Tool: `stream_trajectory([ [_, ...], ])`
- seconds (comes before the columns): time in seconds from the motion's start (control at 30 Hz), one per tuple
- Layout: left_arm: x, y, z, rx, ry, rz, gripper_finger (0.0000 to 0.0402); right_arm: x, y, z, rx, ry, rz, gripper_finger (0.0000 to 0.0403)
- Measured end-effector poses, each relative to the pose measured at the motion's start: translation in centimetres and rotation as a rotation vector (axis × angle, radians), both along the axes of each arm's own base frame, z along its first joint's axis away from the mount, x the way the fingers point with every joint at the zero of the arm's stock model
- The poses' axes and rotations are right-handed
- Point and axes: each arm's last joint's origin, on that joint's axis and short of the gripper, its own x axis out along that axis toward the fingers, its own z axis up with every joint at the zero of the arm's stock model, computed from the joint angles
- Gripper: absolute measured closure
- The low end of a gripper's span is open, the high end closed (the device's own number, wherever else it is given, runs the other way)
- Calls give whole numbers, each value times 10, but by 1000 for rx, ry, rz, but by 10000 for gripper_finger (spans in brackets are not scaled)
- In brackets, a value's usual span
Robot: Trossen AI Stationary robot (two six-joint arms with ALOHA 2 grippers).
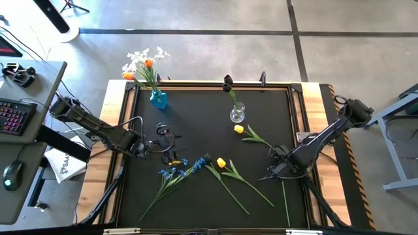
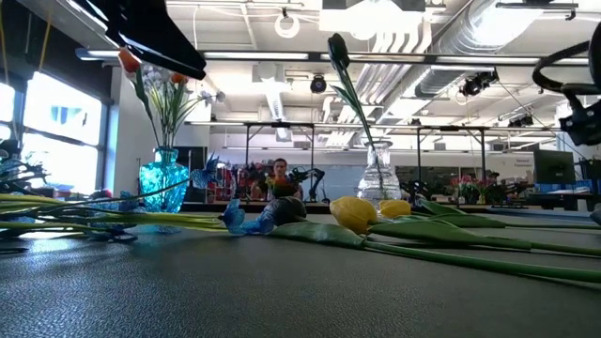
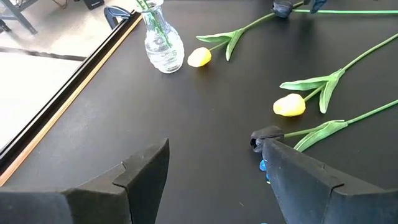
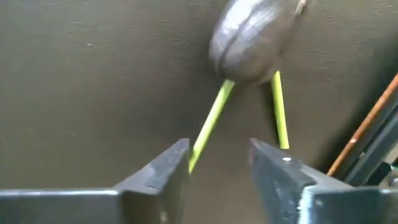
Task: Sort flowers into vase by color
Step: Put the black flower into the transparent vase
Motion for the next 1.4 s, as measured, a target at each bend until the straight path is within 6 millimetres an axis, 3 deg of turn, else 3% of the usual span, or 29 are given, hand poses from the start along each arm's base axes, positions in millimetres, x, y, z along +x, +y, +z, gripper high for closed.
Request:
stream_trajectory([
  [0.5,0,0,0,1,1,0,154,24,-6,-6,19,-153,163,394],
  [0.63,0,0,0,0,0,0,154,36,-1,-3,0,-317,298,393],
  [0.73,0,0,0,1,1,0,154,50,4,7,-66,-535,429,399],
  [1.1,0,0,0,1,1,0,154,90,8,91,-801,-1257,988,401],
  [1.3,0,0,0,1,2,1,154,100,-9,127,-1183,-1469,1122,402],
  [1.4,0,0,0,2,2,1,154,105,-28,135,-1327,-1456,1089,402],
])
